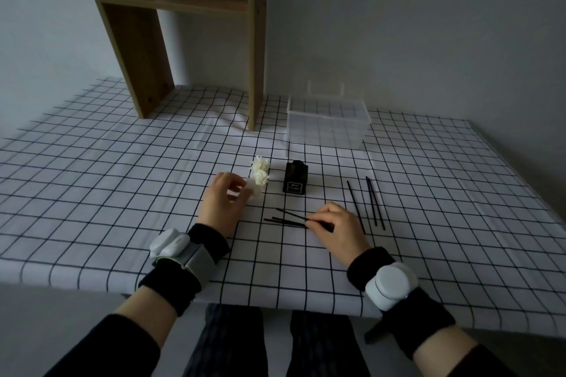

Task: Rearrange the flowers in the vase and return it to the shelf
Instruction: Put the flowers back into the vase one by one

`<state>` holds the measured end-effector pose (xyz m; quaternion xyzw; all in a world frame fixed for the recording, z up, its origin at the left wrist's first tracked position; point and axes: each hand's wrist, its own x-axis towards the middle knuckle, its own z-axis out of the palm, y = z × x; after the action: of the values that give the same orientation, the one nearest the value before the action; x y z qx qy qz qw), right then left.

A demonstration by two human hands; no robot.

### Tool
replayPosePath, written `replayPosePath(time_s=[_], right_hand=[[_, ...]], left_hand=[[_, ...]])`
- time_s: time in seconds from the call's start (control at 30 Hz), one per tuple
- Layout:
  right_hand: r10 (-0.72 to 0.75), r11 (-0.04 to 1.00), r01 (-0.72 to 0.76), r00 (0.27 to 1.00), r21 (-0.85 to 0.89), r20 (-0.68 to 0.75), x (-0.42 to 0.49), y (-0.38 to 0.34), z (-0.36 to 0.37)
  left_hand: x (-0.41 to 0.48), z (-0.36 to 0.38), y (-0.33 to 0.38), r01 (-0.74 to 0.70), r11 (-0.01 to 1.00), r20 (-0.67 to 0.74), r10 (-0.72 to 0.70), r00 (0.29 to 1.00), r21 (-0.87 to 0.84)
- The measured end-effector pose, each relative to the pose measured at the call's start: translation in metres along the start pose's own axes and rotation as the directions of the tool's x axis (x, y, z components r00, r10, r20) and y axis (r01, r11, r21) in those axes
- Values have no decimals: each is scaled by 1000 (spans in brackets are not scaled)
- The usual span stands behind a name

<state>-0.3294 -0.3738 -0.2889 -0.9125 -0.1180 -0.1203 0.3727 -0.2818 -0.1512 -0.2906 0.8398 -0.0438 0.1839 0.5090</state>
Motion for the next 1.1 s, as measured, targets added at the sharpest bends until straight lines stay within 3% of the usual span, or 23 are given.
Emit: replayPosePath(time_s=[0.1,0.2,0.33,0.73,1.1], right_hand=[[-29,999,30,999,15,-46,3,-1,0],[-63,998,65,991,17,-116,8,-5,2],[-118,992,124,972,19,-204,12,-8,4],[-195,979,205,931,-1,-308,10,-2,7],[-216,975,223,931,-10,-293,10,-3,6]], left_hand=[[-2,-2,7,-8,990,-51,1,999,-141],[-4,0,17,62,940,7,-64,998,-335],[-5,12,22,287,740,167,-235,958,-609],[-3,14,17,385,626,273,-272,923,-678],[-3,14,21,389,649,290,-259,921,-654]])
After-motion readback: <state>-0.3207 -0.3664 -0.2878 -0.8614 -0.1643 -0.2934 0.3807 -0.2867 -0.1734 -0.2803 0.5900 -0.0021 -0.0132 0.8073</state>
